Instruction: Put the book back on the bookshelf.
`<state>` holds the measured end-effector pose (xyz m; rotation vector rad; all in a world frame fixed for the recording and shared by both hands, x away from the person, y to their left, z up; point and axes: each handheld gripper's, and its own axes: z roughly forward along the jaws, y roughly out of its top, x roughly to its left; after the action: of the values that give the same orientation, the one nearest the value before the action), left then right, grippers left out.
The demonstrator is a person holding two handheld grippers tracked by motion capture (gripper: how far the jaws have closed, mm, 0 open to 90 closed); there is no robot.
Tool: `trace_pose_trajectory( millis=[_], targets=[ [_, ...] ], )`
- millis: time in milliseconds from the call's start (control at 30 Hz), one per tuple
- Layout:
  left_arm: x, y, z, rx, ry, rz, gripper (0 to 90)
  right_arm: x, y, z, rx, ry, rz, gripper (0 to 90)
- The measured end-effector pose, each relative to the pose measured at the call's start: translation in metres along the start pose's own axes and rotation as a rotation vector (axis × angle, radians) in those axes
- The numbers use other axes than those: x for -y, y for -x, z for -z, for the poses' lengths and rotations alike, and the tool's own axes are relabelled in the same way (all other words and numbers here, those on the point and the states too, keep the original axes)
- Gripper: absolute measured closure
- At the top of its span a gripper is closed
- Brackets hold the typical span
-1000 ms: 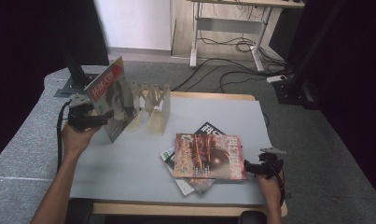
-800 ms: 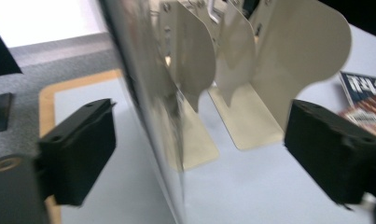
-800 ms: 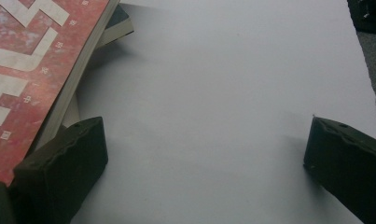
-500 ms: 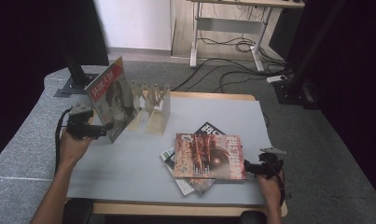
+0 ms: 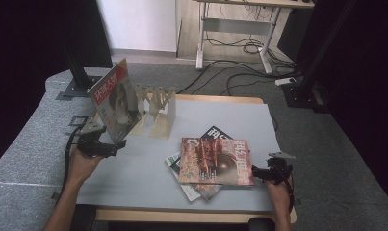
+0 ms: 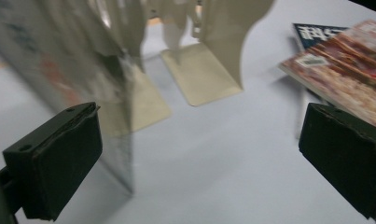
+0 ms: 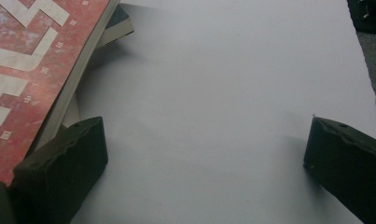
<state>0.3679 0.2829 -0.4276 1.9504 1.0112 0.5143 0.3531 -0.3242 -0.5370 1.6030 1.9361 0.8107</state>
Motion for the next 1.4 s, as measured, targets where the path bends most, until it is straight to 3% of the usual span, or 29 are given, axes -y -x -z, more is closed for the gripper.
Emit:
trace_pose_trajectory(
  millis=[333, 467, 667, 833, 933, 967, 1400],
  targets=[
    [0.014, 0.031, -0.021, 0.057, -0.059, -0.057, 0.0, 0.0, 0.0, 0.0, 0.0, -0.001, 0.001, 0.0],
    [0.024, 0.047, -0.042, 0.094, -0.117, -0.09, 0.0, 0.0, 0.0, 0.0, 0.0, -0.001, 0.001, 0.0],
    [0.035, 0.058, -0.063, 0.113, -0.179, -0.119, 0.0, 0.0, 0.0, 0.0, 0.0, -0.001, 0.001, 0.0],
    [0.049, 0.067, -0.086, 0.139, -0.259, -0.148, 0.0, 0.0, 0.0, 0.0, 0.0, -0.001, 0.001, 0.0],
    [0.059, 0.067, -0.096, 0.158, -0.295, -0.148, 0.0, 0.0, 0.0, 0.0, 0.0, -0.001, 0.001, 0.0],
    [0.061, 0.069, -0.096, 0.149, -0.278, -0.151, 0.0, 0.0, 0.0, 0.0, 0.0, -0.001, 0.001, 0.0],
    [0.061, 0.068, -0.096, 0.15, -0.277, -0.149, 0.0, 0.0, 0.0, 0.0, -0.001, 0.0, -0.001, 0.0]
  ],
)
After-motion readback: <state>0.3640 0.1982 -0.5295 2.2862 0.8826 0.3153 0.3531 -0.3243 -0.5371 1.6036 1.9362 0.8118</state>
